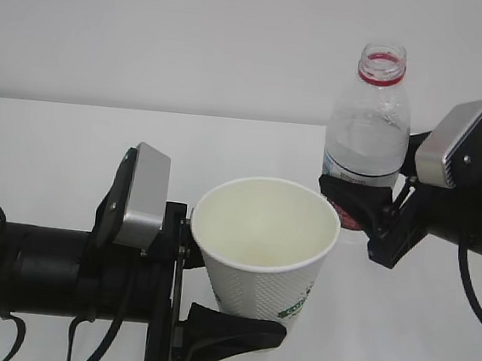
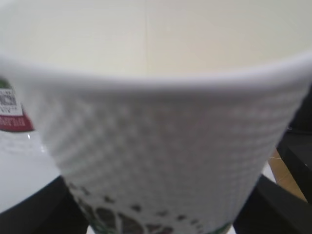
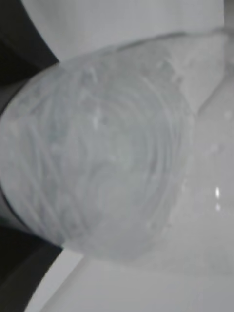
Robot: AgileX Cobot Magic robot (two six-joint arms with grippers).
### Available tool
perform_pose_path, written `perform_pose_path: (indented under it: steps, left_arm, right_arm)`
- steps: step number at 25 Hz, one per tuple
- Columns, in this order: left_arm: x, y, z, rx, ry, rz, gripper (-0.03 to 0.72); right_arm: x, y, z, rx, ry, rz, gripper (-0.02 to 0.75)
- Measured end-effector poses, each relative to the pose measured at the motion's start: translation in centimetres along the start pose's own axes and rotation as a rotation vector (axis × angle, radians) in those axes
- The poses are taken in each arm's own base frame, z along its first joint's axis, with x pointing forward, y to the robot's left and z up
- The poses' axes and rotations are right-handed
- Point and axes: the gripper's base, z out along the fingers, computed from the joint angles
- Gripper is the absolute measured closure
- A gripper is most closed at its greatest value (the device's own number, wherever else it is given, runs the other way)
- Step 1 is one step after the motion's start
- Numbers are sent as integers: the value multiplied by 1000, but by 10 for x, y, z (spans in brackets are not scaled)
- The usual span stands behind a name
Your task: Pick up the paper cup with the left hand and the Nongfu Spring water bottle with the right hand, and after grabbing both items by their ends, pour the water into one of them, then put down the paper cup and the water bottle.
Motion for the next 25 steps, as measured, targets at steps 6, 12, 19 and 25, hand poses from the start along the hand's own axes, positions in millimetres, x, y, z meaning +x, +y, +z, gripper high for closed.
perform_pose_path:
  steps: [6,12,19,25]
  left_arm:
    - [0,0,0,0,0,0,115]
    - [0,0,0,-1,2,0,119]
    - [0,0,0,1,-1,-1,122]
    - [0,0,0,2,-2,-1,122]
  right_arm:
    - [-27,-7,-9,22,-10,-132,224]
    - [-50,-11,-18,24,-30,-275,224]
    - [-50,-13,-17,8,22,-354,225]
    - [-51,-12,-17,-10,25,-424,225]
